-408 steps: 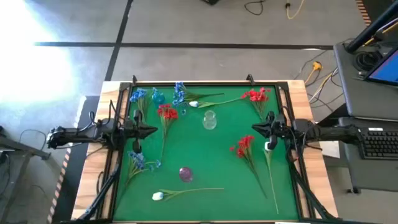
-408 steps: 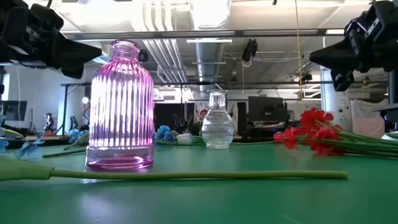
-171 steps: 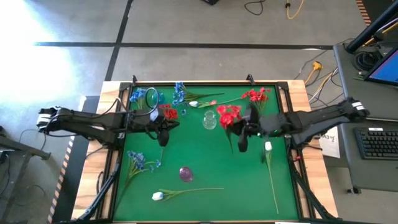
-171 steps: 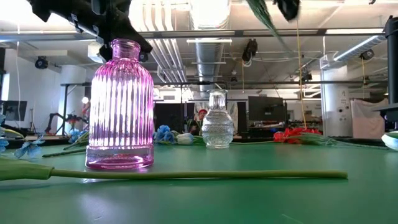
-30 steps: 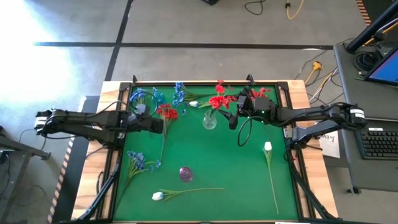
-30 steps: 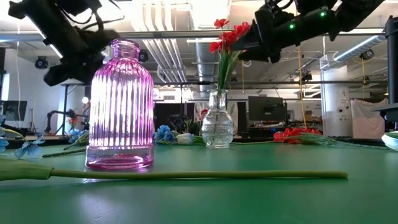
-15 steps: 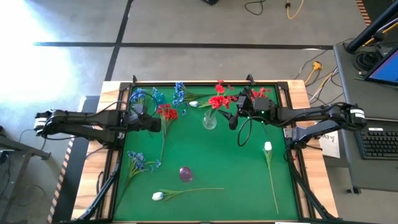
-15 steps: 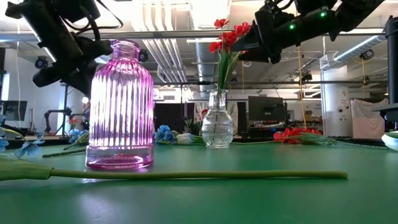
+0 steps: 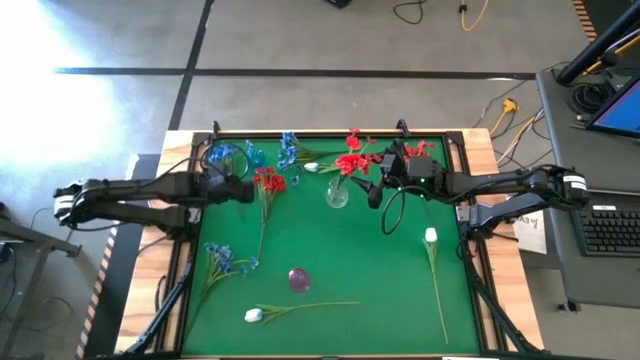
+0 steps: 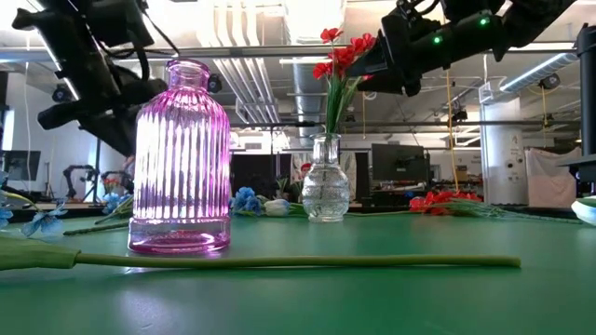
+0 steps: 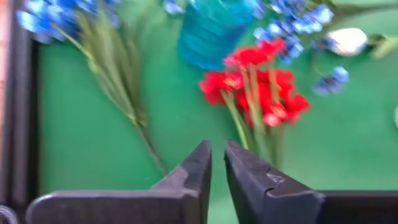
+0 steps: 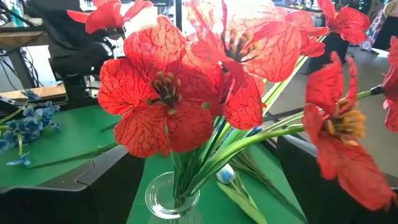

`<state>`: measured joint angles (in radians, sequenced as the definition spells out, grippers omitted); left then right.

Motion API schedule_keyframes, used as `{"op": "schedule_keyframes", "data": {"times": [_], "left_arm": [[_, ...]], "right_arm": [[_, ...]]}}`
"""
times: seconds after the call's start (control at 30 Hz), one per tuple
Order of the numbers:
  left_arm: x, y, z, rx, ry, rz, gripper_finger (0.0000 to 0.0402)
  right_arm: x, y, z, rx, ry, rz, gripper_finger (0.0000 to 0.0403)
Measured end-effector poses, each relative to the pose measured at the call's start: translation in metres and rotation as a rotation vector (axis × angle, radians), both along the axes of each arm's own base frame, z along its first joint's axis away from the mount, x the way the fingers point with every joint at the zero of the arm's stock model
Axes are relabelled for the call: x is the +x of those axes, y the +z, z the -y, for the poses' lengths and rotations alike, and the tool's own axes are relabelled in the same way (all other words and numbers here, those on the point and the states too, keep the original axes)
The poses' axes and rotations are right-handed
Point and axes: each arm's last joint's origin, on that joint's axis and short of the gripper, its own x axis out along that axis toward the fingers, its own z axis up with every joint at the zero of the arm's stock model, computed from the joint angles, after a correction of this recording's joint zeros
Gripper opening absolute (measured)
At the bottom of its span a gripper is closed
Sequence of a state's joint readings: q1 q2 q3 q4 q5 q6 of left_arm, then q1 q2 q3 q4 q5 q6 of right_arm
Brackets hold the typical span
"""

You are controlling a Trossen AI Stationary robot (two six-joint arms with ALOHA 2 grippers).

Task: Sort flowers into vase by color
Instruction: Put the bottom red flowers into the transparent vase, then put the top left blue flowers into the bottom violet vase

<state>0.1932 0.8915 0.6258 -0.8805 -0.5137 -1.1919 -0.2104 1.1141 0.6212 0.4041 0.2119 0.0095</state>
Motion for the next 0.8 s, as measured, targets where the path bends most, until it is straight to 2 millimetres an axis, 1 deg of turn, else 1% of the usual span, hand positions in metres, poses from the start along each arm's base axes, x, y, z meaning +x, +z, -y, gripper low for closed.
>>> {"op": "schedule_keyframes", "data": {"times": [0.17,0.37,0.47,0.63,0.8], "left_arm": [[0.000,-0.003,-0.012,0.060,0.091,-0.040,0.0106],[0.005,-0.014,-0.022,0.037,0.142,-0.127,0.0169],[0.008,-0.020,-0.024,0.026,0.150,-0.171,0.0194],[0.012,-0.028,-0.025,-0.006,0.141,-0.228,0.0217],[0.014,-0.033,-0.023,-0.067,0.104,-0.265,0.0222]], "right_arm": [[0.000,0.000,0.000,0.008,-0.001,0.003,0.0350],[0.000,-0.001,0.000,0.018,-0.002,0.001,0.0350],[0.000,-0.001,0.000,0.021,-0.002,0.002,0.0350],[0.000,-0.001,0.000,0.032,-0.004,0.001,0.0350],[0.000,-0.001,0.000,0.035,-0.005,0.003,0.0350]]}}
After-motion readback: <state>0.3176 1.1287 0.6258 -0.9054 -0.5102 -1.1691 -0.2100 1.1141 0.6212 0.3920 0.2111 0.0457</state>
